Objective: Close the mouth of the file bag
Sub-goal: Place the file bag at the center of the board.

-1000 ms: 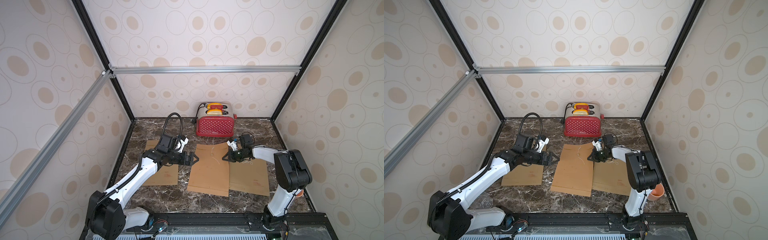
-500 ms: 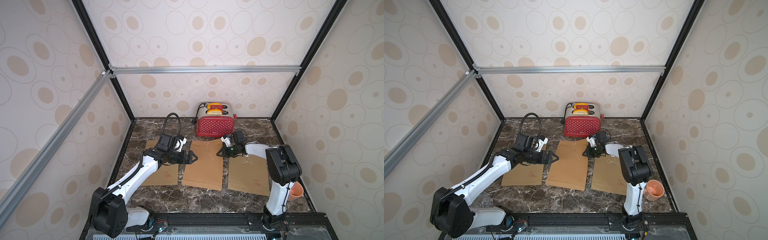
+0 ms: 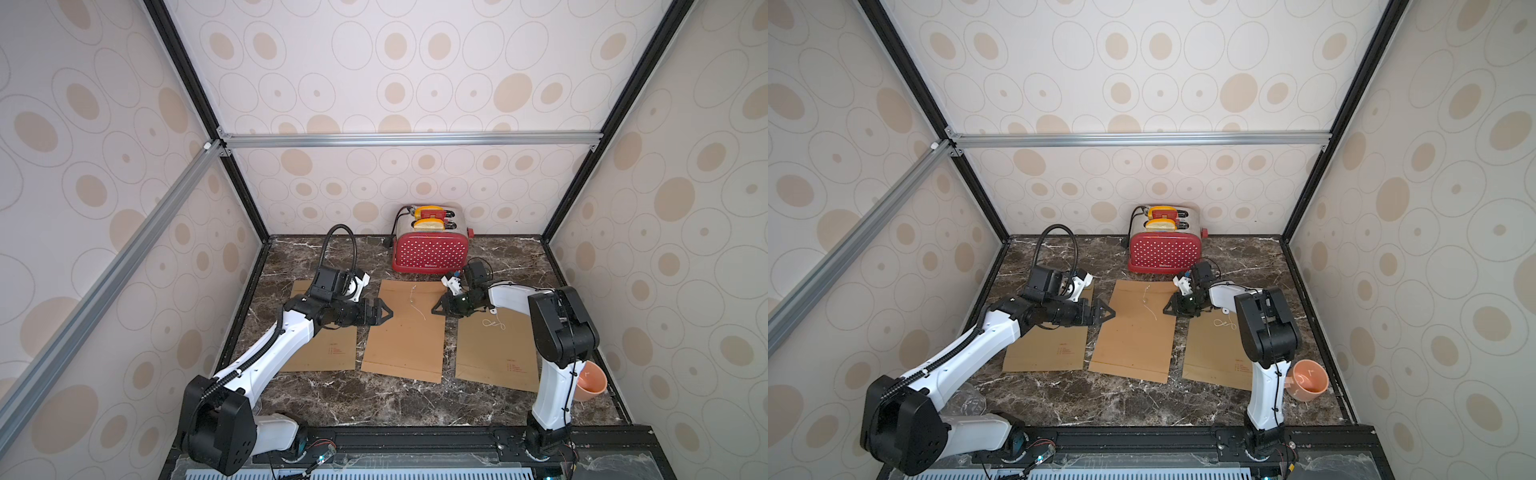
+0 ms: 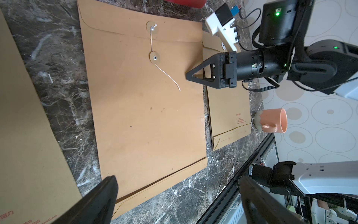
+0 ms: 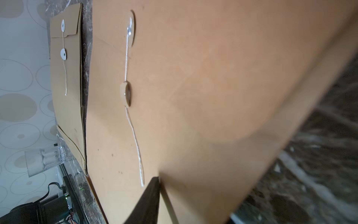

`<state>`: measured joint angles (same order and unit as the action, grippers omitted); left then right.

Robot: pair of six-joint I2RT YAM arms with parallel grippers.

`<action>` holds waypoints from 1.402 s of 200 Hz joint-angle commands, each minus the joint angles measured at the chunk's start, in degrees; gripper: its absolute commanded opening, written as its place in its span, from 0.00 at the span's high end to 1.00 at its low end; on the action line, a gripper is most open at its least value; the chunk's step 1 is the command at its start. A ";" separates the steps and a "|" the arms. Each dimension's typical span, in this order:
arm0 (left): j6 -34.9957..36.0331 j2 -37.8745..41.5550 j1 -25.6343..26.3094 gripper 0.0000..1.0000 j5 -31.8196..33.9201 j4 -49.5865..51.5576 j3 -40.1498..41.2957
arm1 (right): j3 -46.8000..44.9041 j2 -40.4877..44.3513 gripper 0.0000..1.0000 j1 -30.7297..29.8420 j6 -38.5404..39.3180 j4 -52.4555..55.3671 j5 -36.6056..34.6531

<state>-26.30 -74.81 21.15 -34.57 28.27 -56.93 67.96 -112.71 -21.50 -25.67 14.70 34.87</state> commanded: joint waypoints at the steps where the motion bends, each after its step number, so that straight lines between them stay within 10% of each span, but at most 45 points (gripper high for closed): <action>1: -0.68 -0.46 -1.24 0.01 -1.48 -0.79 -0.91 | 1.26 2.39 0.63 0.87 0.72 3.59 -2.71; 133: -1.06 -1.42 -5.76 0.01 -6.41 -2.10 -0.90 | 6.19 10.98 0.48 2.19 3.24 22.69 -21.72; 243: -1.08 4.25 -5.62 0.01 -11.28 -12.24 0.37 | -16.32 33.41 0.34 2.57 2.12 21.70 -21.87; 280: -11.75 4.24 -4.98 0.01 -10.79 -22.97 -1.38 | -25.33 37.51 0.35 2.98 0.81 15.92 -19.07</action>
<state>-30.46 -70.43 15.86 -45.47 15.53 -56.27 47.07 -77.34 -18.83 -23.75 34.54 14.04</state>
